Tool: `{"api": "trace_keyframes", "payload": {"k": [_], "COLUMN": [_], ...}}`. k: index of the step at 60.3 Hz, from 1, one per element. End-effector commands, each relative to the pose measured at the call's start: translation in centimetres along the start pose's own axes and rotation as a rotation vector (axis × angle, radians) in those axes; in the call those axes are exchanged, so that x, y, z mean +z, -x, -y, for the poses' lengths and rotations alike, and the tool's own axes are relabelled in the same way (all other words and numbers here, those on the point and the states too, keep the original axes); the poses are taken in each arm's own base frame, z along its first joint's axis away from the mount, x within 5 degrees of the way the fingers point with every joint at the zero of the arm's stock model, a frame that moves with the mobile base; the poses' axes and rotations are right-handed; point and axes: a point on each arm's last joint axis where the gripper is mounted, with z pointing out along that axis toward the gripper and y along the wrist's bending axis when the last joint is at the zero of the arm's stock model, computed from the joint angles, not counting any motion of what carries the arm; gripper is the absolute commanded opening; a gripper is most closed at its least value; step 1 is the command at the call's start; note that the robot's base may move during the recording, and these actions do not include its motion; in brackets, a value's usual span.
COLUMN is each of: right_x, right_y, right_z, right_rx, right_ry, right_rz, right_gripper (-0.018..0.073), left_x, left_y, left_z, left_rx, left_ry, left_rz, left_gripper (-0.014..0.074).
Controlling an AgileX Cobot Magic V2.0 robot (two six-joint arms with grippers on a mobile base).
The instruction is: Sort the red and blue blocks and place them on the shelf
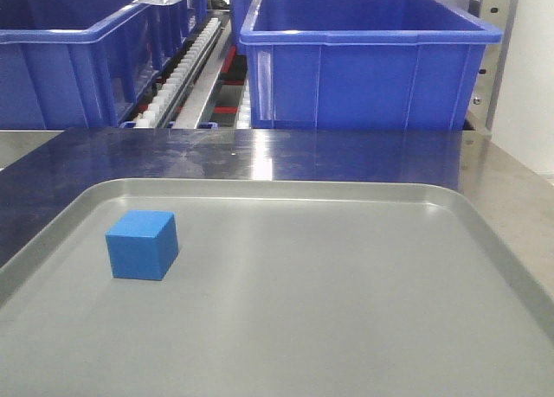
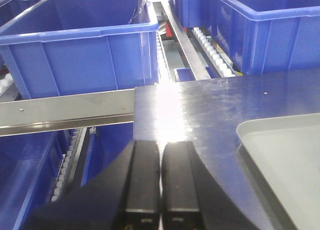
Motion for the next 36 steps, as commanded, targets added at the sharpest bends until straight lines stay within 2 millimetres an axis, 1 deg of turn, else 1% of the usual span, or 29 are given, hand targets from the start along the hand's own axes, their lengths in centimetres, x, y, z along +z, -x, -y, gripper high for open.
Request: {"api": "trace_keyframes", "payload": {"k": [1, 36], "right_x": [-0.27, -0.27], "right_y": [1.61, 1.61], "right_z": [-0.1, -0.1], "right_rx": [-0.007, -0.007], "right_ry": [-0.002, -0.002], "right_rz": [0.121, 0.121], "right_gripper": [0.0059, 0.0059], "left_x": [0.08, 0.08], "left_y": [-0.64, -0.64], "left_z": [0.09, 0.09], "left_rx": [0.0, 0.0], "left_ry": [-0.005, -0.005], "left_rz": [0.056, 0.056], "left_gripper": [0.0124, 0.0124]}}
